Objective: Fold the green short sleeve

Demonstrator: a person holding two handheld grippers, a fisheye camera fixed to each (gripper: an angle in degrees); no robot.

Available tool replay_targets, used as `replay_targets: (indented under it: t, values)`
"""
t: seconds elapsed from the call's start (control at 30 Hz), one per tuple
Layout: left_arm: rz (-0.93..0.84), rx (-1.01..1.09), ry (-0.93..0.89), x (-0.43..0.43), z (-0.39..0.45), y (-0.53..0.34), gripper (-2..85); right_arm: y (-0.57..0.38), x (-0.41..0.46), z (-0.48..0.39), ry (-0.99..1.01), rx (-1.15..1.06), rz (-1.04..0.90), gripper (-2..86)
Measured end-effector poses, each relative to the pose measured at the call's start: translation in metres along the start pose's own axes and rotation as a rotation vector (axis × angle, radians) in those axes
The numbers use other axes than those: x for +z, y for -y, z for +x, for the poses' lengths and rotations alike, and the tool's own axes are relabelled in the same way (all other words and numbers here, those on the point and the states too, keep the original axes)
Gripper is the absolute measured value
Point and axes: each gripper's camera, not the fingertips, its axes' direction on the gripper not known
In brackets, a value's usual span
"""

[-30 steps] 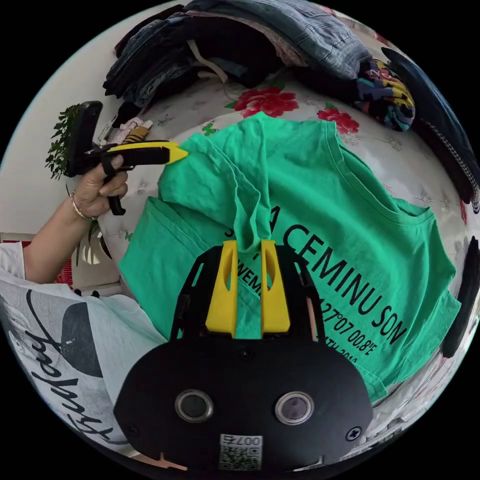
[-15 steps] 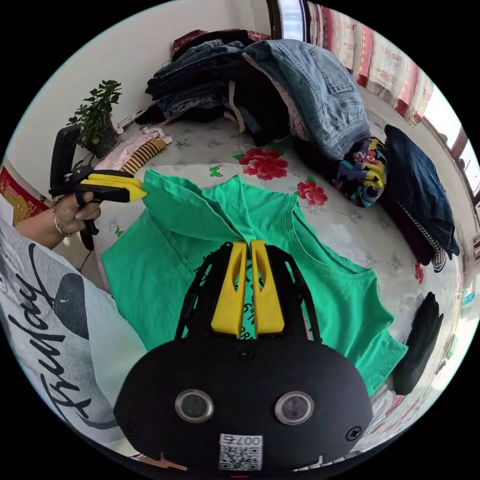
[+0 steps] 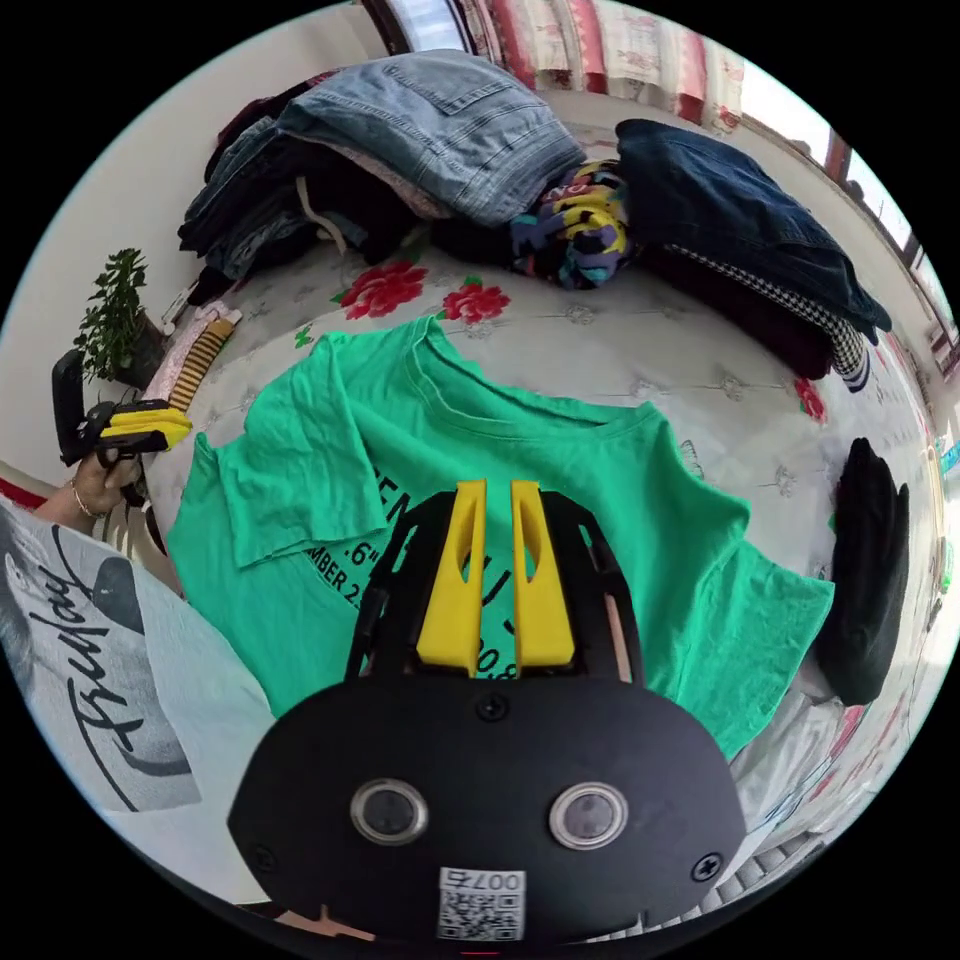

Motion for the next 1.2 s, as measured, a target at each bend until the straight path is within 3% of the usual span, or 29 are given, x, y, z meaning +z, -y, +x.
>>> replay_targets:
  t: [0.07, 0.2, 0.33, 0.47, 0.7, 0.83, 0.93, 1.07, 1.2]
  values:
    - [0.000, -0.043, 0.088, 0.022, -0.030, 0.030, 1.0, 0.012, 0.001, 0.036, -0.038, 0.080, 0.005, 3.4]
    - [-0.049, -0.178, 0.095, 0.068, -0.079, 0.084, 7.2, 0.028, 0.011, 0.076, -0.089, 0.161, -0.002, 3.9]
    - [-0.251, -0.221, 0.095, 0.144, -0.105, 0.129, 8.3, 0.035, 0.019, 0.101, -0.093, 0.175, 0.029, 3.8]
    - [-0.256, 0.021, 0.374, 0.178, -0.089, 0.149, 5.7, 0.037, 0.010, 0.126, -0.108, 0.220, 0.090, 3.5]
    - [-0.181, -0.196, 0.241, 0.176, -0.141, 0.153, 6.9, 0.032, -0.026, 0.166, 0.009, 0.335, 0.108, 5.1]
    - [-0.060, -0.307, 0.265, 0.139, -0.149, 0.119, 6.4, -0.035, -0.099, 0.193, 0.090, 0.500, 0.306, 5.7]
    - [-0.021, -0.372, 0.299, 0.109, -0.149, 0.088, 5.8, -0.113, -0.144, 0.223, 0.015, 0.714, 0.373, 6.2]
    - [-0.055, -0.456, 0.320, 0.089, -0.148, 0.045, 5.2, -0.224, -0.168, 0.271, 0.050, 1.102, 0.383, 7.0]
    - [-0.112, -0.513, 0.291, 0.086, -0.145, 0.017, 3.5, -0.269, -0.162, 0.280, 0.150, 1.274, 0.424, 7.3]
